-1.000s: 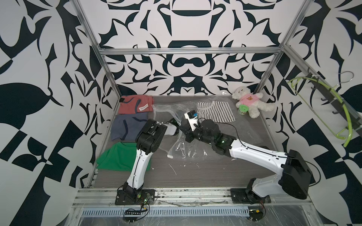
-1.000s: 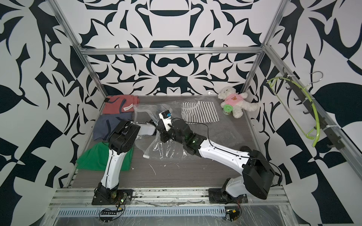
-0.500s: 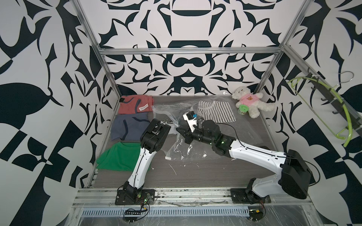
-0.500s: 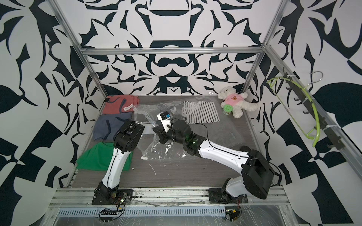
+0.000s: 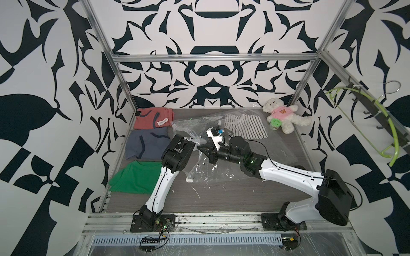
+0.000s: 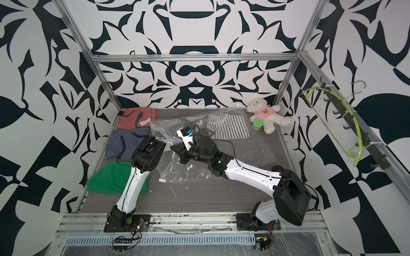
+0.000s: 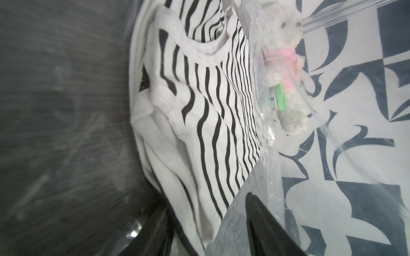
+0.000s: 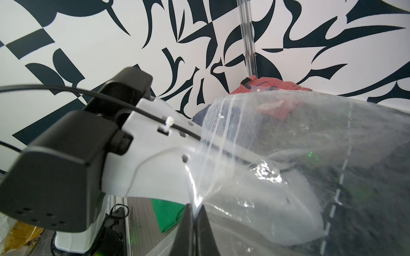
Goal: Take the tank top out of the vacuum bag
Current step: Take out the tank top from the vacuum bag.
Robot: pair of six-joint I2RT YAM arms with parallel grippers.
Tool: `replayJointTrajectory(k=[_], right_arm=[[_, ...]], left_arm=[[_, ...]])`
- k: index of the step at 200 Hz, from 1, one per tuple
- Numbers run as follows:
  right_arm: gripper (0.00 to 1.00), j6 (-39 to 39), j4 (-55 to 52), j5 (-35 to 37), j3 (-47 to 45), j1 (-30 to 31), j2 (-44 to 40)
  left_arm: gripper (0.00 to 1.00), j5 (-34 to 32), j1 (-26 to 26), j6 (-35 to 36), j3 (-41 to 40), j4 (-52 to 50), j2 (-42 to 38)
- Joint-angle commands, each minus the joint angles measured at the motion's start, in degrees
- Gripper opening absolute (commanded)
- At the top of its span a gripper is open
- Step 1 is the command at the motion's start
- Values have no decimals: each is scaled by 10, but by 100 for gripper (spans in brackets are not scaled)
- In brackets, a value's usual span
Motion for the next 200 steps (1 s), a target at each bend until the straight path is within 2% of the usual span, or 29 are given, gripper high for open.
replayJointTrajectory(k=[1,22,54,72,104,148,165,173,200], right_arm=[[0,4,49,-18,2,5,-7],[0,5,52,-16,-1,4,-4],[0,2,61,-9,-9,4,10],[0,0,70,-1,-15,4,21],[0,-8,96,24,-34,4,49],[0,-17,151,68,-64,5,89],[0,-45,118,88,-51,4,97],[0,-55,109,102,-53,4,96],[0,-59,136,138,-81,4,97]], left_arm=[[52,0,-6,-3,10,-58,29],[47,-8,-8,3,13,-73,28],[39,-22,-10,19,53,-158,39],[33,-16,-12,17,66,-178,43],[22,-43,-16,45,97,-254,47],[11,-57,-16,52,79,-250,32],[6,-56,-15,57,85,-258,31],[0,-51,-15,58,90,-260,32],[0,-44,-15,56,87,-259,29]])
